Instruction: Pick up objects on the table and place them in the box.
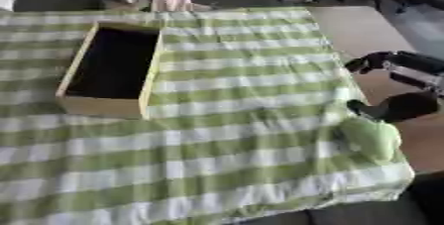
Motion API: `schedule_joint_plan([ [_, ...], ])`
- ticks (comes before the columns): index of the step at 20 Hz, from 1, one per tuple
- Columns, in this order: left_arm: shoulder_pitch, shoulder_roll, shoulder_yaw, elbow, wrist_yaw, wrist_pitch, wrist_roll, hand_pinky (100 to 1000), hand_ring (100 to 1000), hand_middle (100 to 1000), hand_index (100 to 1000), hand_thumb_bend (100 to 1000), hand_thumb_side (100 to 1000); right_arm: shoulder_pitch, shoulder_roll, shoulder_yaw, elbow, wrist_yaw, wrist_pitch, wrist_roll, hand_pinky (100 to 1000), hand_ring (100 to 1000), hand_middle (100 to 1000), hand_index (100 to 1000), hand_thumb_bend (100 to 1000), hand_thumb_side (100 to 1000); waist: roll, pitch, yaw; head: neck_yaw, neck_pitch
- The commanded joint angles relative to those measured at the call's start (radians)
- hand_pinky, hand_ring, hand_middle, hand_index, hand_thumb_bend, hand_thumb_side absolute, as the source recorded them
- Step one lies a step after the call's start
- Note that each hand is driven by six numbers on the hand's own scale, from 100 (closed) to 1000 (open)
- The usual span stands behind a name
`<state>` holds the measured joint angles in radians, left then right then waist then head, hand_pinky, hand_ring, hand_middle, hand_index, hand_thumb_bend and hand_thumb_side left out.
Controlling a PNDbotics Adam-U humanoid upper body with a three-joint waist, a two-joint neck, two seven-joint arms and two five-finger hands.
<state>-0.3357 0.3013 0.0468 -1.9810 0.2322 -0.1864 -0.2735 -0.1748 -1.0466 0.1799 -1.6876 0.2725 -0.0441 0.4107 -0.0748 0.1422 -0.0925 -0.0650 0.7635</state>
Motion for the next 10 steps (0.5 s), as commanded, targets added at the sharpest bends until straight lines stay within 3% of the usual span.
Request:
schedule_joint_plan([
  [1, -0.009, 0.008, 0.011, -0.019, -0.002, 0.002, -0.002, 505, 710, 674, 800, 100, 754, 0.007, -0.045, -0.027, 0.007, 0.012, -0.002, 0.012, 957, 888, 872, 979, 255, 363, 0.002, -0.008, -0.003, 0.002, 0.006],
  [4, -0.011, 0.007, 0.012, -0.019, -0.002, 0.002, -0.002, 505, 709, 673, 799, 100, 753, 0.022, -0.044, -0.034, 0.015, 0.014, 0.000, 0.021, 963, 892, 877, 988, 270, 328, 0.002, -0.006, -0.004, 0.004, 0.006],
  [10, -0.011, 0.006, 0.013, -0.019, -0.007, 0.002, -0.002, 504, 708, 671, 799, 100, 753, 0.051, -0.041, -0.046, 0.023, 0.027, -0.009, 0.033, 970, 898, 883, 993, 266, 381, 0.002, -0.004, -0.005, 0.004, 0.006],
])
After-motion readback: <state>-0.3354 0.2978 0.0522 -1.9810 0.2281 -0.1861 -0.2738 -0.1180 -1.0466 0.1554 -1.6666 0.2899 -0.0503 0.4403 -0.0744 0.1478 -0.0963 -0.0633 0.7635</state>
